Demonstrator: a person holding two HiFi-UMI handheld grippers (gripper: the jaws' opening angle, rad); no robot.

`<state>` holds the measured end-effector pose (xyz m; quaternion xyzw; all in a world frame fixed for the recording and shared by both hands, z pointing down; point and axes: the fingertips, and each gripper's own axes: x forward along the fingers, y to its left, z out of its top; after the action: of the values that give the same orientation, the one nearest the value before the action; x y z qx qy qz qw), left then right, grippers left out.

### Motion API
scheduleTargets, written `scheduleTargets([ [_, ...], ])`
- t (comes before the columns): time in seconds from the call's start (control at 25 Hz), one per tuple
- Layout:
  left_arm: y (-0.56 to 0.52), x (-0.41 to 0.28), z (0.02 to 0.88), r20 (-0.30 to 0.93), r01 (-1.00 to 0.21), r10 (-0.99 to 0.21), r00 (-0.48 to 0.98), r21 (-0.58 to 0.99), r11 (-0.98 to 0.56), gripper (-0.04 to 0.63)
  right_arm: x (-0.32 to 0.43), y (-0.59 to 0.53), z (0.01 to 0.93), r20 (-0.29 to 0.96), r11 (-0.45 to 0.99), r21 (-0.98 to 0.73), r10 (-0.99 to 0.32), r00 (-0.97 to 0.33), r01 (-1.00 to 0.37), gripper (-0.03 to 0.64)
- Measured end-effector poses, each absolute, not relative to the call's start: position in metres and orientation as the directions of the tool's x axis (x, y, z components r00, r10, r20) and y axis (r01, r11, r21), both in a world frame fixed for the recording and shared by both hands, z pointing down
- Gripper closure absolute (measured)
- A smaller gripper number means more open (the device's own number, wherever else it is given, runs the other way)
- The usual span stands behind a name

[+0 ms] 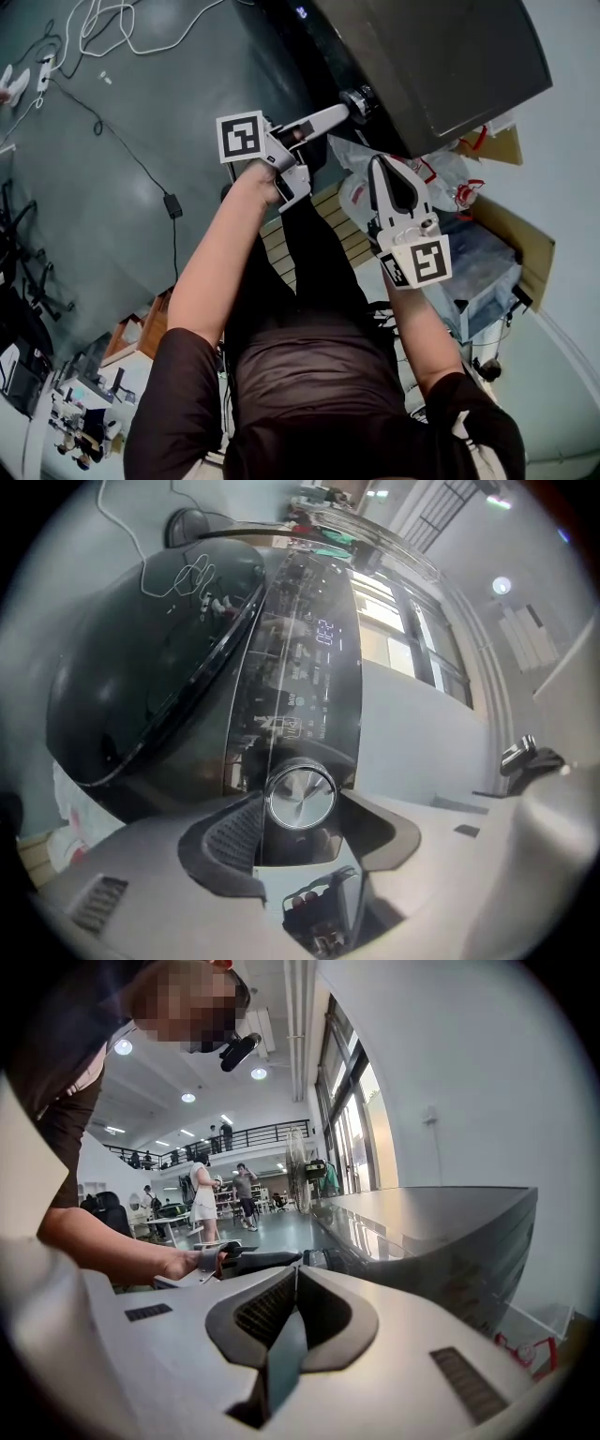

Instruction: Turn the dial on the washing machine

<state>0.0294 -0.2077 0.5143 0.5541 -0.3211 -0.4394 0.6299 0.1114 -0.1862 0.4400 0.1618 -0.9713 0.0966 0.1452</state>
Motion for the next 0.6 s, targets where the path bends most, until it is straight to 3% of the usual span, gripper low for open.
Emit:
scheduleTargets([
  [0.32, -0.199, 0.0, 0.478, -0.019, -0.336, -0.916, 0.401, 0.927, -0.166, 0.427, 0.1, -0.176, 0.434, 0.297, 0.917, -0.132, -0.326, -0.898, -0.377, 0.594],
  [0.48, -0.191, -0.006, 0.458, 0.039, -0.618, -0.919, 0.393, 0.751, -0.233, 0.518, 0.094, -0.172, 0.436, 0.289, 0.9, -0.151, -0.355, -0.889, -0.409, 0.594],
  [0.6, -0.182, -0.003, 0.447, 0.077, -0.75, -0.912, 0.403, 0.599, -0.281, 0.529, 0.085, -0.169, 0.436, 0.279, 0.889, -0.151, -0.381, -0.882, -0.432, 0.594],
])
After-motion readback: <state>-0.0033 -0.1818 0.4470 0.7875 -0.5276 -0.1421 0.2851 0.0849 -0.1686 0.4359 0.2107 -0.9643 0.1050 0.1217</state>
